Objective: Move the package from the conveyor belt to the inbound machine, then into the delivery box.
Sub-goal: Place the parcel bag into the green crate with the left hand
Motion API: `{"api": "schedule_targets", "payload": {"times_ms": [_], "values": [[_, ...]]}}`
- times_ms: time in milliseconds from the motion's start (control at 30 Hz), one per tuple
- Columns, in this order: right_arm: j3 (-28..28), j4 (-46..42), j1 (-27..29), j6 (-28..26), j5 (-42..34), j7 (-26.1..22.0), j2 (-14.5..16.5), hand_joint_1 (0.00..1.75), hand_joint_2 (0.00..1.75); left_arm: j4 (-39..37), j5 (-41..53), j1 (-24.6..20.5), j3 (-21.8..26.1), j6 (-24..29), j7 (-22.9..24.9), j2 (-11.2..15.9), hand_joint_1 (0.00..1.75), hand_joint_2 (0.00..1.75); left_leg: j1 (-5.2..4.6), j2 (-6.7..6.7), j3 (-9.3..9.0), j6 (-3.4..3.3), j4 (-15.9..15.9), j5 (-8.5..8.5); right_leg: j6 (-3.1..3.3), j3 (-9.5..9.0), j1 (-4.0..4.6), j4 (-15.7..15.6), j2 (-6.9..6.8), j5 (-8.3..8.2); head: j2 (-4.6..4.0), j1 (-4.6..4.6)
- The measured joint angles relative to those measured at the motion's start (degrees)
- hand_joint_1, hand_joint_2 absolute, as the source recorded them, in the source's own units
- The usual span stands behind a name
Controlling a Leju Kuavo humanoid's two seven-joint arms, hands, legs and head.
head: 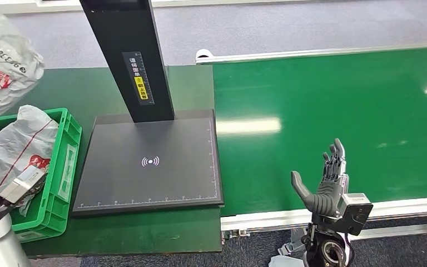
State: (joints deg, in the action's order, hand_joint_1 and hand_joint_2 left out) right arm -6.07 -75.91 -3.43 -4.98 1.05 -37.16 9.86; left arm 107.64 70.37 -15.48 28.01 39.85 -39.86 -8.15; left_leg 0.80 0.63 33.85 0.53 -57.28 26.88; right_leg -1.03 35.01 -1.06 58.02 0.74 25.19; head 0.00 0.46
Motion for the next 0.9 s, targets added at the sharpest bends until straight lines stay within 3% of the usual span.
{"api": "schedule_targets", "payload": {"times_ms": [167, 267, 300, 367, 433, 500, 667, 800, 900], "values": [[-0.1, 0.0, 0.0, 0.0, 0.2, 0.1, 0.0, 0.00, 1.75, 0.0, 1.8, -0.3, 1.9, 0.0, 0.0, 0.3, 1.75, 1.75, 0.00, 0.00, 0.00, 0.00, 0.0, 0.00, 0.00, 0.01, 0.00, 0.0, 0.00, 0.00, 0.00, 0.00], [-0.3, -0.3, 0.1, 0.0, 0.8, 0.3, 0.0, 0.00, 1.75, -2.5, 9.2, -0.7, 3.8, -0.1, 2.7, 0.6, 1.75, 1.75, -0.01, 0.00, -0.03, 0.01, 0.0, 0.01, 0.00, 0.01, 0.00, 0.0, 0.00, 0.00, 0.00, 0.01], [-0.4, -0.4, 0.1, 0.1, 1.1, 0.4, 0.0, 0.00, 1.75, -5.2, 12.6, -0.7, 4.2, -0.4, 6.4, 1.2, 1.75, 1.75, -0.01, 0.01, -0.06, 0.01, 0.0, 0.01, 0.01, 0.00, 0.00, 0.0, 0.00, 0.01, 0.00, 0.01], [-0.6, -0.8, 0.1, 0.7, 1.7, 0.7, 0.0, 0.00, 1.75, -13.2, 17.6, -0.6, 3.5, -3.1, 18.7, 3.7, 1.75, 1.75, 0.00, -0.02, -0.11, 0.03, 0.0, 0.02, 0.04, 0.00, 0.01, 0.0, 0.03, 0.02, 0.00, -0.01], [-1.2, -1.0, 0.0, 2.2, 2.5, 1.2, 0.0, 0.00, 1.75, -22.0, 19.0, -0.4, 1.3, -10.8, 30.5, 7.1, 1.75, 1.75, 0.03, -0.05, -0.15, 0.06, 0.0, 0.01, 0.06, -0.02, 0.04, 0.0, 0.06, 0.02, 0.00, -0.01], [-2.0, -1.0, -0.3, 3.9, 3.3, 1.5, 0.0, 0.00, 1.75, -30.2, 19.3, 0.1, -1.3, -19.9, 36.2, 10.1, 1.75, 1.75, 0.06, -0.08, -0.15, 0.09, 0.0, -0.01, 0.08, -0.03, 0.06, 0.0, 0.09, 0.02, 0.00, 0.00], [-3.2, -0.8, -1.2, 5.5, 4.1, 1.6, 0.1, 0.00, 1.75, -41.9, 19.2, 1.1, -4.9, -26.9, 37.8, 14.1, 1.75, 1.75, 0.04, -0.18, -0.13, 0.12, 0.0, 0.00, 0.08, -0.03, 0.02, 0.1, 0.18, 0.02, 0.00, 0.03], [-3.9, -0.4, -1.9, 6.2, 5.4, 1.6, 0.6, 0.00, 1.75, -48.2, 18.3, -0.7, -6.4, -38.6, 38.6, 16.3, 1.75, 1.75, -0.10, 0.00, -0.35, 0.12, 0.1, 0.14, 0.01, -0.29, -0.12, 0.0, 0.09, 0.19, 0.00, -0.01], [-4.5, -0.2, -2.1, 6.3, 6.1, 1.9, 1.2, 0.00, 1.75, -53.9, 18.2, -2.9, -7.3, -39.1, 40.4, 17.7, 1.75, 1.75, -0.29, 0.11, -1.04, 0.09, 0.4, 0.27, 0.04, -0.92, -0.31, 0.0, -0.04, 0.46, 0.00, -0.01]]}}
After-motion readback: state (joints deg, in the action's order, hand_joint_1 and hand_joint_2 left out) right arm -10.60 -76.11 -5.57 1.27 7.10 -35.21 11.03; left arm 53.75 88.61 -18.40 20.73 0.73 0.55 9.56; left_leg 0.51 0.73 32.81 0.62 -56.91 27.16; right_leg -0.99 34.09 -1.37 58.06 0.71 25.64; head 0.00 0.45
